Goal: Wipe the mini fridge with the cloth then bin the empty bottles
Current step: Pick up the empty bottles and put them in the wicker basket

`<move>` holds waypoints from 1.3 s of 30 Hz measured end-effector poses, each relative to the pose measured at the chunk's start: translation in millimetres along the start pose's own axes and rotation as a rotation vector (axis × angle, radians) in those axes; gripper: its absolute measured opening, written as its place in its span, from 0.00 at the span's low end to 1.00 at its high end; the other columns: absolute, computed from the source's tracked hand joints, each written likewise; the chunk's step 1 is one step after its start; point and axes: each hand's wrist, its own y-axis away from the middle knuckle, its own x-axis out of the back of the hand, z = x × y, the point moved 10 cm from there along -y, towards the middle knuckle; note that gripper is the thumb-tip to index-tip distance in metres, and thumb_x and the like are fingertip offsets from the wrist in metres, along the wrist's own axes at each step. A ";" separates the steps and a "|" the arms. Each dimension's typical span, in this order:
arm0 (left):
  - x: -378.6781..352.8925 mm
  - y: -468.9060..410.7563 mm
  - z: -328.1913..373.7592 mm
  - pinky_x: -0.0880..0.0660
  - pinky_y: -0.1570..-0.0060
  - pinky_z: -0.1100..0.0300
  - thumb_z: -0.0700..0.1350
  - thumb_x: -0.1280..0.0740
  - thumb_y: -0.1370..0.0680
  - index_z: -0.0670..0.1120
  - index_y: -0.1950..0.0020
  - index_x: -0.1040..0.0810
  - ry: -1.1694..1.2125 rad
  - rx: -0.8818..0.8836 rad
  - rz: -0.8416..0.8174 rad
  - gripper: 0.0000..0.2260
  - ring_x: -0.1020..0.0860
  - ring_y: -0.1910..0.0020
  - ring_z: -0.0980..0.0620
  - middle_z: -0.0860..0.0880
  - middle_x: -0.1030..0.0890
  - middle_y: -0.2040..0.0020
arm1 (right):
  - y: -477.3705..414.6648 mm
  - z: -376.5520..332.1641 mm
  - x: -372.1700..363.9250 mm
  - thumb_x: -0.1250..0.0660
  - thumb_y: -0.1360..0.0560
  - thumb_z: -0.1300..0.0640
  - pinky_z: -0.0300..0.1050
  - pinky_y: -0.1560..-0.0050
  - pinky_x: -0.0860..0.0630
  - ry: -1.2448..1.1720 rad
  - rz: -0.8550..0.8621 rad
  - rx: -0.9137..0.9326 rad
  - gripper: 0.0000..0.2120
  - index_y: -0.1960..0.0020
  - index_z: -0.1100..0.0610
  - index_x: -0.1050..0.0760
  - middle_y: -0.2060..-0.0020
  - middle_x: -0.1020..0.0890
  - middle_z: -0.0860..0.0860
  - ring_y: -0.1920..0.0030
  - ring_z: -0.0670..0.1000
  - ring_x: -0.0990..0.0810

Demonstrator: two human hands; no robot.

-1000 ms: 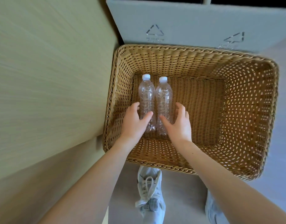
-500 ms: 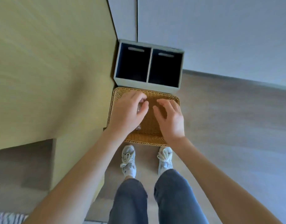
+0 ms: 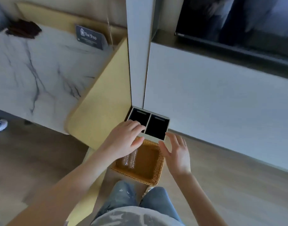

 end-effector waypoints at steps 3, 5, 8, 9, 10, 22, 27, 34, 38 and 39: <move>25.6 5.0 16.9 0.22 0.43 0.55 0.51 0.34 0.21 0.43 0.35 0.22 -0.029 -0.005 0.045 0.18 0.20 0.42 0.49 0.48 0.18 0.41 | -1.3 -9.9 29.4 0.31 0.23 0.45 0.54 0.41 0.23 0.047 -0.009 0.064 0.22 0.34 0.57 0.24 0.40 0.19 0.52 0.39 0.55 0.23; 36.4 4.3 22.7 0.23 0.40 0.55 0.54 0.39 0.21 0.44 0.33 0.23 -0.055 0.025 0.070 0.21 0.21 0.40 0.50 0.49 0.19 0.38 | -4.4 -15.1 42.4 0.30 0.24 0.44 0.54 0.42 0.22 0.073 0.020 0.114 0.23 0.35 0.57 0.24 0.40 0.19 0.52 0.39 0.55 0.22; 36.8 6.5 32.8 0.24 0.41 0.56 0.57 0.41 0.21 0.44 0.33 0.23 -0.042 0.062 0.087 0.23 0.21 0.41 0.51 0.49 0.19 0.39 | -6.2 -14.7 50.6 0.29 0.25 0.45 0.56 0.44 0.21 0.092 0.038 0.146 0.23 0.36 0.59 0.23 0.41 0.19 0.54 0.40 0.57 0.21; 34.4 9.0 37.2 0.24 0.41 0.56 0.57 0.41 0.21 0.44 0.34 0.23 -0.028 0.074 0.082 0.23 0.21 0.41 0.51 0.49 0.19 0.39 | -4.8 -14.6 52.9 0.29 0.25 0.46 0.56 0.44 0.21 0.088 0.040 0.150 0.23 0.36 0.59 0.23 0.41 0.19 0.54 0.40 0.58 0.21; 31.7 11.8 41.7 0.23 0.42 0.57 0.57 0.41 0.21 0.44 0.34 0.23 -0.020 0.082 0.079 0.23 0.21 0.41 0.51 0.49 0.19 0.40 | -2.6 -14.2 55.6 0.29 0.25 0.46 0.56 0.44 0.21 0.084 0.044 0.153 0.23 0.37 0.59 0.23 0.41 0.18 0.54 0.41 0.58 0.21; 38.6 65.3 60.4 0.23 0.46 0.61 0.56 0.40 0.20 0.49 0.35 0.25 -0.052 0.276 0.105 0.18 0.21 0.44 0.55 0.53 0.19 0.42 | 12.6 -27.2 61.3 0.28 0.26 0.47 0.57 0.46 0.20 0.027 -0.012 0.309 0.22 0.37 0.58 0.23 0.43 0.18 0.53 0.42 0.55 0.22; 70.8 130.7 50.0 0.22 0.45 0.56 0.53 0.35 0.20 0.46 0.36 0.21 -0.066 0.475 0.166 0.17 0.20 0.44 0.52 0.50 0.18 0.42 | 26.1 -80.1 30.2 0.31 0.25 0.46 0.55 0.43 0.21 -0.046 -0.129 0.433 0.22 0.36 0.58 0.23 0.42 0.19 0.53 0.41 0.56 0.22; 111.3 253.4 43.7 0.26 0.43 0.59 0.56 0.44 0.20 0.49 0.36 0.21 -0.123 0.774 0.264 0.20 0.21 0.43 0.53 0.53 0.18 0.42 | 77.5 -177.4 -20.6 0.32 0.22 0.46 0.54 0.43 0.21 -0.108 -0.278 0.655 0.21 0.37 0.60 0.22 0.43 0.19 0.55 0.42 0.58 0.21; 119.4 346.8 45.0 0.26 0.44 0.60 0.57 0.43 0.20 0.49 0.36 0.21 -0.160 0.930 0.298 0.20 0.21 0.43 0.53 0.53 0.19 0.42 | 130.0 -226.5 -60.5 0.30 0.24 0.46 0.52 0.43 0.22 -0.118 -0.437 0.733 0.22 0.34 0.55 0.24 0.40 0.20 0.52 0.38 0.55 0.24; 121.6 374.2 48.2 0.25 0.46 0.60 0.57 0.42 0.20 0.49 0.37 0.21 -0.176 0.963 0.314 0.19 0.21 0.44 0.53 0.53 0.18 0.43 | 147.6 -241.6 -70.0 0.30 0.24 0.46 0.49 0.43 0.23 -0.129 -0.463 0.764 0.22 0.34 0.55 0.24 0.40 0.20 0.52 0.38 0.54 0.24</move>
